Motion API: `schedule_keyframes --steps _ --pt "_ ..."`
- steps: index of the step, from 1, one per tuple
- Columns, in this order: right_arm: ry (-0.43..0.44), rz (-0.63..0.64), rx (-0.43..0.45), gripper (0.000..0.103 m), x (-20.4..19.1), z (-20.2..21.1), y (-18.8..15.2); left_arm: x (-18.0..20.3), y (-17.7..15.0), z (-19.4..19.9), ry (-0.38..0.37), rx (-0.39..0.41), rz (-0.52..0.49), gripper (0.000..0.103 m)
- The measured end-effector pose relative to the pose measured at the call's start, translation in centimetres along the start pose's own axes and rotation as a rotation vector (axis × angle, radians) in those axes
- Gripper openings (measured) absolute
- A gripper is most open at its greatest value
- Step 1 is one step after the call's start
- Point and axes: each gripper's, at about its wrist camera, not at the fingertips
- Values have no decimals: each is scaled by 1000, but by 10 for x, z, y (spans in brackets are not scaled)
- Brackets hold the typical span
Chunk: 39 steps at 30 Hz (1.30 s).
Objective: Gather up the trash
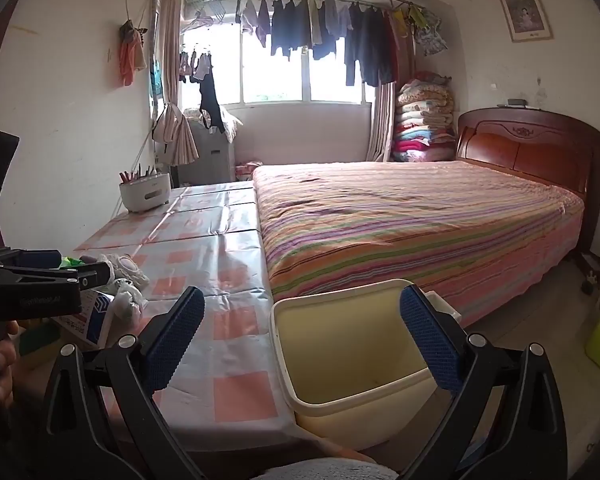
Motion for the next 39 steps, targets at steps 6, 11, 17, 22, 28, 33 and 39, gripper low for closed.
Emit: schedule_keyframes --steps 6,11,17,22,28,33,39 --pt "6 5 3 97 -4 1 2 -7 -1 2 5 5 5 83" --pt "11 10 9 97 -8 0 3 -13 -3 4 7 9 10 83" --pt "10 13 17 97 -10 3 6 -10 0 7 8 12 8 83" --pt "12 16 29 97 -10 8 7 -11 1 15 18 29 7 83" --pt "17 20 44 97 -14 16 9 -13 2 28 22 48 8 83" --pt "22 29 57 97 -16 24 12 -16 1 38 29 65 14 83" --pt "28 38 70 97 -20 30 14 -21 -1 47 39 78 24 83"
Point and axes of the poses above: each gripper's, at about its wrist camera, not at the fingertips, and z roughly against the way its jaws point, x to its right, y to its top, and after that the axes turned 5 degrees about -y, right-handed
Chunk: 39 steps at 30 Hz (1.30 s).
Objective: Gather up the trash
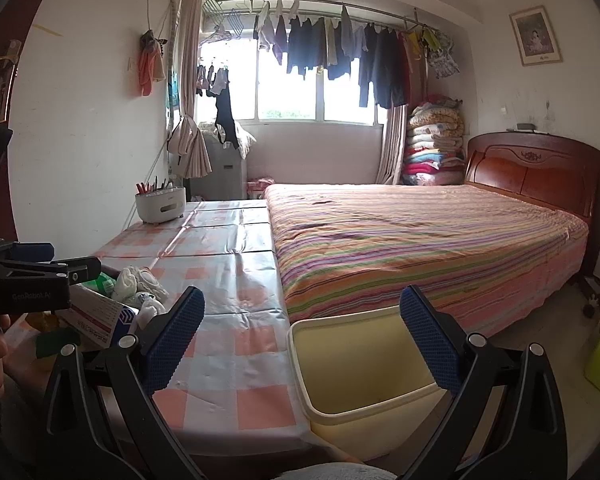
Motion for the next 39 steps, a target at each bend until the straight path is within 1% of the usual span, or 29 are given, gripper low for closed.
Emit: schedule_keyframes --steps 20,39 --pt "35 29 23 97 -11 9 6 -9 -3 8 12 6 12 83" --pt "81 71 20 97 -26 3 6 -21 -9 7 46 -7 32 83"
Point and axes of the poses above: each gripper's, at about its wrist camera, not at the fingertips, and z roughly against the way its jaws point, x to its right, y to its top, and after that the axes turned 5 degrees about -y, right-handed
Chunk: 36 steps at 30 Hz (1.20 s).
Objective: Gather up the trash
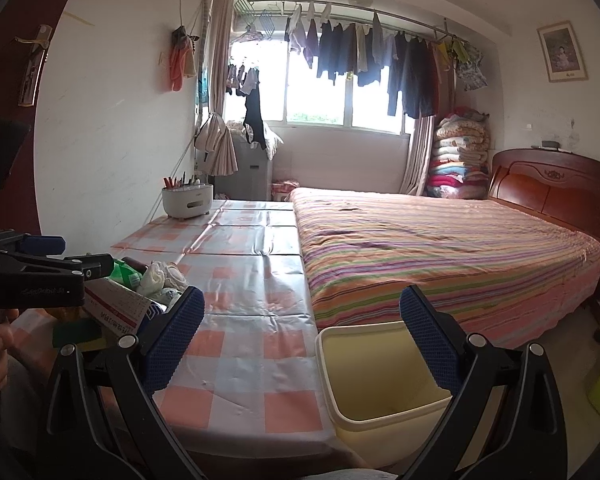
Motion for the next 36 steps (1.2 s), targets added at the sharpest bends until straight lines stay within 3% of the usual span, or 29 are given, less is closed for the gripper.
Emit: schedule_keyframes --steps 10,16,26,36 --pt "26 24 4 97 -11 -6 3 -10 -2 -2 23 -5 16 83" --pt "64 45 -2 97 -20 -13 3 -33 -7 0 77 -8 40 83" --pt "218 124 4 97 -55 -27 7 -75 -16 6 201 -19 85 83" --pt "401 243 23 97 -94 -33 9 -91 -20 1 211 -57 132 83"
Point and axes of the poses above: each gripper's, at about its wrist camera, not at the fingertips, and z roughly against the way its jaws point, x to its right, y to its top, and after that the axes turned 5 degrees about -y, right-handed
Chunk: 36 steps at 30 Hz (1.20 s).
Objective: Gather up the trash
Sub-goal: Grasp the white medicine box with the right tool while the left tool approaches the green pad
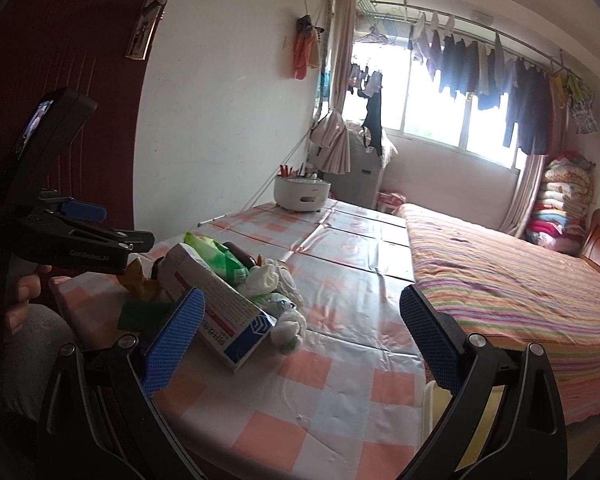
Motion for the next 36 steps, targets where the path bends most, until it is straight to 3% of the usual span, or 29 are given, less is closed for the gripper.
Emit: schedule_keyframes --steps 15,28,36 --pt "203 153 -65 97 -22 -26 1 -9 -5 -3 5 -17 17 83" --pt "465 368 -263 97 -64 -129 6 -36 -17 1 67 -34 52 83" --pt "487 489 -330 95 -89 -165 -4 -50 -26 -2 80 -62 69 83"
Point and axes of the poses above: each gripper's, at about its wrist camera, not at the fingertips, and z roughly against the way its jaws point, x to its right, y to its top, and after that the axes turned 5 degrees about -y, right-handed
